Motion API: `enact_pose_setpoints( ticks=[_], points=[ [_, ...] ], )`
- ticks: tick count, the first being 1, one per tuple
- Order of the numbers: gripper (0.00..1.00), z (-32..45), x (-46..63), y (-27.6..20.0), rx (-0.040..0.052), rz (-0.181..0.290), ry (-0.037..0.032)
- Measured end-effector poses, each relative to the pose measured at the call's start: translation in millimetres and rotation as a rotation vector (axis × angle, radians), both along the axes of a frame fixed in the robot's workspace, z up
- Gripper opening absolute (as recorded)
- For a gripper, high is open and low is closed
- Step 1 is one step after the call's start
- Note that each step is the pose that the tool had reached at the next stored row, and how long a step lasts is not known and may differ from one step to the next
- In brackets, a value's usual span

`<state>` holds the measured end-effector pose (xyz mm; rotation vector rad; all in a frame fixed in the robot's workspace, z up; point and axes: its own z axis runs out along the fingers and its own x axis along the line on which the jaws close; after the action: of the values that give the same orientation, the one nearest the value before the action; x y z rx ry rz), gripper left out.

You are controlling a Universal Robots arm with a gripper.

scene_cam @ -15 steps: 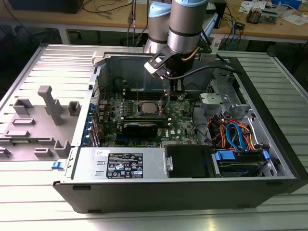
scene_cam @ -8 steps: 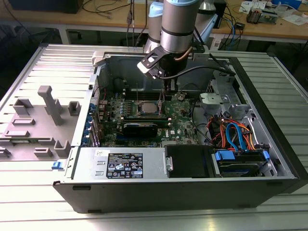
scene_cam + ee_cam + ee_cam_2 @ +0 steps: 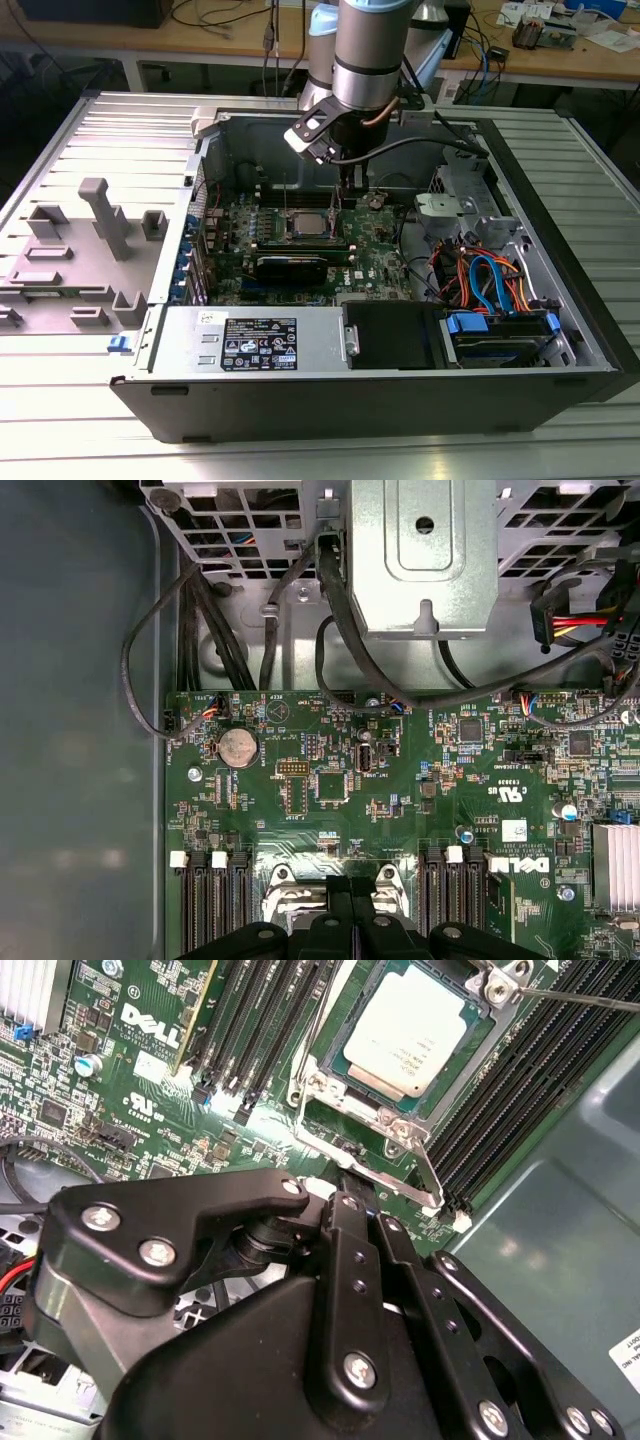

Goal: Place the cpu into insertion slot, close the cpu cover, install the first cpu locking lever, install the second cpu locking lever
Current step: 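Close the cpu cover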

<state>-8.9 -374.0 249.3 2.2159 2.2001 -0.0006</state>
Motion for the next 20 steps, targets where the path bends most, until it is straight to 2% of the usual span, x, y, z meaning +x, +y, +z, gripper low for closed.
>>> enact_pose_setpoints(
  ticks=[10,18,20],
  points=[
    [0.11,-0.8,-5.4,0.0,0.0001,0.0,-0.0024],
    [0.11,-3.2,-20.9,0.0,0.0002,0.0,-0.006],
    [0.11,-6.1,-30.2,0.0,0.0002,0.0,-0.0077]
  ],
)
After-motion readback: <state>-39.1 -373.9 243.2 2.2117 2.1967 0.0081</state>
